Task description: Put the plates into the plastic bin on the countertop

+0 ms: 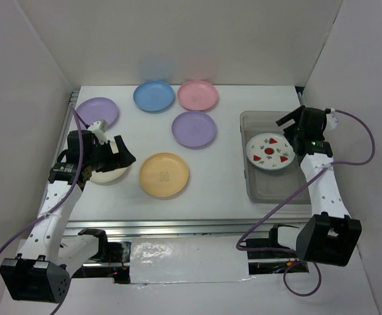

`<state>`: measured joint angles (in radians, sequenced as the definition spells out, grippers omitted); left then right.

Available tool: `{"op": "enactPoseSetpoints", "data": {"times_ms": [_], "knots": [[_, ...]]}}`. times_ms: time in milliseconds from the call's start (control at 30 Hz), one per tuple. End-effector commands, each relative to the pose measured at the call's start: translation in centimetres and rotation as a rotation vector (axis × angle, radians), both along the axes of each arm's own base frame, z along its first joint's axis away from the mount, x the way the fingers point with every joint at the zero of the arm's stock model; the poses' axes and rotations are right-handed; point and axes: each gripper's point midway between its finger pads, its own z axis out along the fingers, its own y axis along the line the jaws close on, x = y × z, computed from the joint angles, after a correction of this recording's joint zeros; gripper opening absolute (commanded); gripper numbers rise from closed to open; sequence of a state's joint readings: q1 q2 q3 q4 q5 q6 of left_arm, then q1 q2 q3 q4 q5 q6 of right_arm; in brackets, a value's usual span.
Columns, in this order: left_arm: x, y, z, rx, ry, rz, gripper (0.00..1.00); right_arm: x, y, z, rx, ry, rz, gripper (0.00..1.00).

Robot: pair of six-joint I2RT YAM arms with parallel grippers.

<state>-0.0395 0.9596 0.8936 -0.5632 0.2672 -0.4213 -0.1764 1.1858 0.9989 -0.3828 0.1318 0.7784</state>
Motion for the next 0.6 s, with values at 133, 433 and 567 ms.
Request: {"op": "enactPoseSetpoints", "data": {"times_ms": [133, 433, 567], "knots": [[0.4, 1.4, 0.4, 0.045, -0.016, 0.074, 0.99, -0.1, 1.7, -0.8, 0.004, 0.034, 0.041, 1.00], [-0.3, 7.4, 1.5, 0.140, -0.031, 0.403, 0.99, -4.2, 24.0, 6.8, -0.101, -0.169, 0.698, 1.00], [-1.0, 8.7, 1.5, 0.162, -0.021, 0.483, 0.99, -4.5, 29.2, 2.8, -0.121, -0.062, 0.820, 1.00]]}}
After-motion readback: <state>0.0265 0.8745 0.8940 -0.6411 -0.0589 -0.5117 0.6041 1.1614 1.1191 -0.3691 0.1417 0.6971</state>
